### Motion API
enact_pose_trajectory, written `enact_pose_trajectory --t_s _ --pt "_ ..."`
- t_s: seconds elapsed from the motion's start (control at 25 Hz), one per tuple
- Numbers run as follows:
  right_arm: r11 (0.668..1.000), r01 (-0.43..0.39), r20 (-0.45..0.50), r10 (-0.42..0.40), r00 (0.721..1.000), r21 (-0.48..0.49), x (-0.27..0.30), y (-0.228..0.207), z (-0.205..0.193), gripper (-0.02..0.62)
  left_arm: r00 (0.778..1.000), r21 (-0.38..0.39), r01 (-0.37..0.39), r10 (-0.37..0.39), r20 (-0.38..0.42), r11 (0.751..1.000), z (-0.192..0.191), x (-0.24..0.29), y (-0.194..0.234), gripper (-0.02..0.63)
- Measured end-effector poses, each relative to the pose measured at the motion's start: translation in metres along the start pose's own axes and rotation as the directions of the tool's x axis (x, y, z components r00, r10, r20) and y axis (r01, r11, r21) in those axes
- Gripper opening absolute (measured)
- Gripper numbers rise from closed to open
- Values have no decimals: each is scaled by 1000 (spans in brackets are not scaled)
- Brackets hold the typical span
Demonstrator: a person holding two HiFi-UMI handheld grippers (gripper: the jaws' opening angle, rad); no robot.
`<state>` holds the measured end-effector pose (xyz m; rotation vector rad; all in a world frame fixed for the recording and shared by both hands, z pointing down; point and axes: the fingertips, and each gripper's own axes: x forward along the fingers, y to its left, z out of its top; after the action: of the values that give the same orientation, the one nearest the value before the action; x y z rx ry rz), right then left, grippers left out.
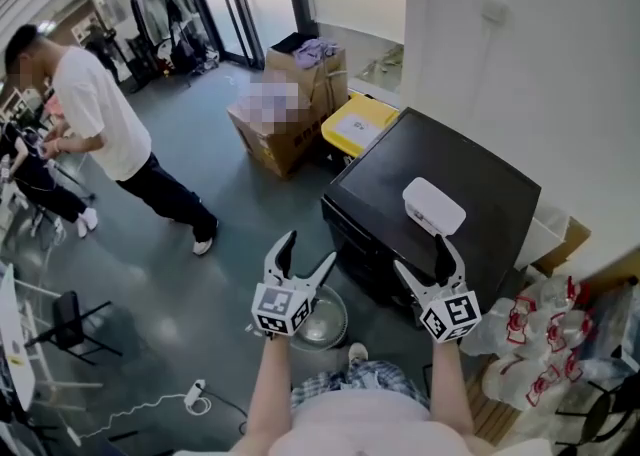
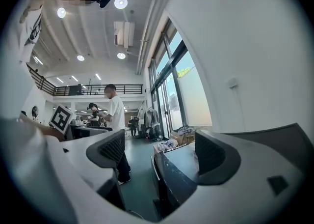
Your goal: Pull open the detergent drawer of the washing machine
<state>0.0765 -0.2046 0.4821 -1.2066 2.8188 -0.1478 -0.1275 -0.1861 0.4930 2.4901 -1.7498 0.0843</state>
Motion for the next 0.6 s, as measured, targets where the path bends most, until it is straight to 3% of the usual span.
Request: enact_pose_trajectory --t_s 0.6 --pt "1000 -5 -61 4 998 -22 66 6 -10 443 996 23 73 -72 -51 997 0 55 38 379"
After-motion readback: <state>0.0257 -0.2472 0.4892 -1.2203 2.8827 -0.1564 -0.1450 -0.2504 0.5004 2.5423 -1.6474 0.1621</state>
